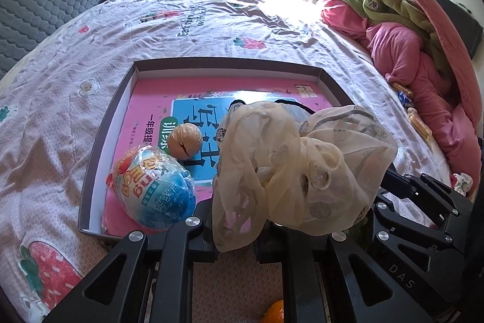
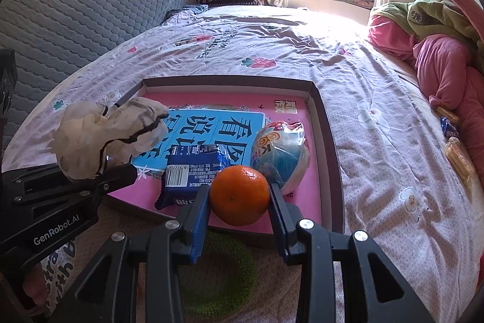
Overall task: Organize objects
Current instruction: 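Carry the mesh bag over the tray while right tool carries the orange there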
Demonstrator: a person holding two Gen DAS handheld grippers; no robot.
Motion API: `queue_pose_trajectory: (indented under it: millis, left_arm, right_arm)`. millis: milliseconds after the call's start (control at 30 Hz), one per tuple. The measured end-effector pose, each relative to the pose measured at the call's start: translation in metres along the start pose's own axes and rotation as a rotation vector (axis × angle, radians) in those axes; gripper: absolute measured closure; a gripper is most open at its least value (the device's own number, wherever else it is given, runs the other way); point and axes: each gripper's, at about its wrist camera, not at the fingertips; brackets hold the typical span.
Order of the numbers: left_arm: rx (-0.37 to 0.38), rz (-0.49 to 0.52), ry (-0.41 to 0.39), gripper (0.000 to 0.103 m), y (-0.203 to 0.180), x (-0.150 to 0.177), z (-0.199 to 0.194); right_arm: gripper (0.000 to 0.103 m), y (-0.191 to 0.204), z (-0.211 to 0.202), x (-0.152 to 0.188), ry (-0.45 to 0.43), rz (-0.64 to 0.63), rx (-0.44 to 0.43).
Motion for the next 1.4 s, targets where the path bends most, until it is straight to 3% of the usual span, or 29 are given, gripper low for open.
queue_pose_trajectory:
  millis: [1400]
  left_arm:
    - [-0.026, 0.019, 0.060, 0.088, -0.018, -0.015, 0.037]
  right_arm:
    - [0.065, -0.026, 0.027, -0.009, 0.066, 0.057, 0.040]
Point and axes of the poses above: each gripper's, at about its wrist camera, not at the fingertips, and z roughly the way its jaws point, y to its left, x to its underside, and after that the axes turned 12 degrees about -x, right-handed
